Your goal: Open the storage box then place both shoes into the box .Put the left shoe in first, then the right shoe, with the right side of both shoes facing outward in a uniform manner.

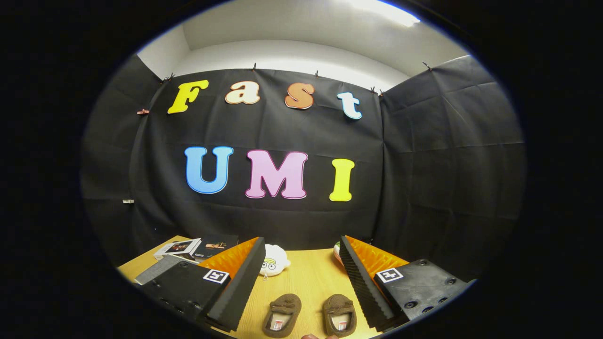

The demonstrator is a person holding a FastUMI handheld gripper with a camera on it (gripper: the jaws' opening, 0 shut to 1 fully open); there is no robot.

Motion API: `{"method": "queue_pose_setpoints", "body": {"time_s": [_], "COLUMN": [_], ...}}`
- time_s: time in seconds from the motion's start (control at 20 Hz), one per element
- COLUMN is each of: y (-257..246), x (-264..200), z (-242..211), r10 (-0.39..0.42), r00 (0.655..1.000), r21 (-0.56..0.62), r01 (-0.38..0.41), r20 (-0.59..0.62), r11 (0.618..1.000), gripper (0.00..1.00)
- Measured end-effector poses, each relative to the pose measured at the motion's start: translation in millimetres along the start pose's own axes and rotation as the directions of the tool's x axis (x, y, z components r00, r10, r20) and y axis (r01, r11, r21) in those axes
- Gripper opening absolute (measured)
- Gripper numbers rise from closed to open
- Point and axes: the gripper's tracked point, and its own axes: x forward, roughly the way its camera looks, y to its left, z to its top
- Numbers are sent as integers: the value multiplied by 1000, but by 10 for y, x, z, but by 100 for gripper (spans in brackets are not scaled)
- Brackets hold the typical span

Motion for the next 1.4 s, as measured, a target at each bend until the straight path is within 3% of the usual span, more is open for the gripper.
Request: {"method": "queue_pose_setpoints", "body": {"time_s": [0.6,0.8,0.95,1.15,1.25,1.4], "y": [-57,50,208,368,512,815], "x": [-4,88,159,293,306,240], "z": [-146,-289,-373,-726,-929,-1296], "r10": [-5,59,144,262,355,507], "r00": [998,990,974,914,853,729], "r21": [23,6,66,170,287,475], "r01": [7,-59,-135,-217,-256,-280], "r20": [-59,-125,-175,-311,-382,-460], "r11": [1000,998,989,961,923,834], "gripper": [97,97,97,97,98,98]}}
